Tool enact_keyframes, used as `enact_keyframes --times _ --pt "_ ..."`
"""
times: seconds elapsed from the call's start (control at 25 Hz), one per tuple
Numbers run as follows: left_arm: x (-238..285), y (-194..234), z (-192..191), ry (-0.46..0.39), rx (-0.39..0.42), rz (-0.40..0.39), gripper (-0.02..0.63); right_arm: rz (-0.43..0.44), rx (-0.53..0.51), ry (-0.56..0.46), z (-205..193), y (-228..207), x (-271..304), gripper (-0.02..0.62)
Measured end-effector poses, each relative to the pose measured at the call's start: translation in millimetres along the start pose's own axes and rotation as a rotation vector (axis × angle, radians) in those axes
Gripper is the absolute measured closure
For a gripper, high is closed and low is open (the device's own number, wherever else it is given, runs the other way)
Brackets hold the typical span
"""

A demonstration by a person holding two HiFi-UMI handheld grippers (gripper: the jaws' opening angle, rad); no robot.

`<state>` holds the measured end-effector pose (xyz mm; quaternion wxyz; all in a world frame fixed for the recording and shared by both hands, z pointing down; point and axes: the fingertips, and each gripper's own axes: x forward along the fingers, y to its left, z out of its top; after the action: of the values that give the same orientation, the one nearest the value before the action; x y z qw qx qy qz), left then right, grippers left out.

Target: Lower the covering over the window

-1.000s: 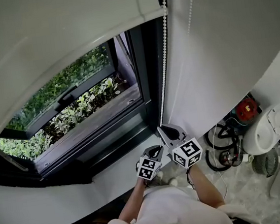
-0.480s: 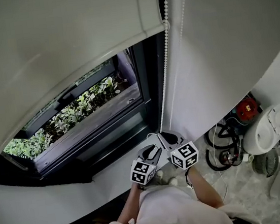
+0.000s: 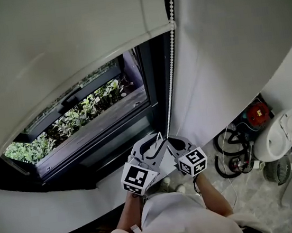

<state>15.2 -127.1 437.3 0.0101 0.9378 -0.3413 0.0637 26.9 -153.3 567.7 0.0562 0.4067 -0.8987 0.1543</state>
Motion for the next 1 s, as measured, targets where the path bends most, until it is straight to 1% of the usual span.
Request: enact_keyframes --times 0.08,0.12,0.24,0.32,0.4,0.52,0.68,0.8,0.88,1.0 --pt "6.6 -0.7 16.5 -0.010 0.023 -0.014 0.494 0.003 0.001 0.002 -0.4 2.2 0.7 0.595" --pt "8.8 -0.4 25.5 -0.030 0.029 -0.015 0.494 0.004 -0.001 0.003 -0.7 3.0 0.8 0.595" --pt "11.0 3.1 61.8 -0.145 0.037 -0.008 0.494 0.003 -0.008 0.006 -0.9 3.8 -0.7 0.595" --pt "15.3 5.2 87.3 -0.196 0.053 -0.009 0.494 0.002 -0.010 0.005 -0.4 3.1 -1.5 0.595" --pt "21.3 7.3 106.9 -0.217 0.076 -0.011 0.494 0.003 -0.010 0.005 -0.8 3.6 -1.6 0.595" --pt "25.9 11.2 126.3 -0.238 0.098 -0.013 0.506 0.007 -0.011 0.007 -2.7 6.6 -0.7 0.595" --pt "31.2 14.4 135.4 -0.246 0.113 -0.001 0.584 0.009 -0.011 0.007 -2.3 7.2 -0.5 0.595" --pt "30.3 17.3 131.8 -0.276 0.080 0.014 0.592 0.008 -0.017 0.014 -2.9 7.1 0.8 0.595" --pt "28.0 19.4 129.2 -0.285 0.077 0.026 0.592 0.009 -0.028 0.024 -3.5 7.4 2.3 0.595" --pt "29.3 18.2 119.6 -0.253 0.085 0.033 0.592 0.009 -0.044 0.066 -12.9 8.5 4.8 0.595"
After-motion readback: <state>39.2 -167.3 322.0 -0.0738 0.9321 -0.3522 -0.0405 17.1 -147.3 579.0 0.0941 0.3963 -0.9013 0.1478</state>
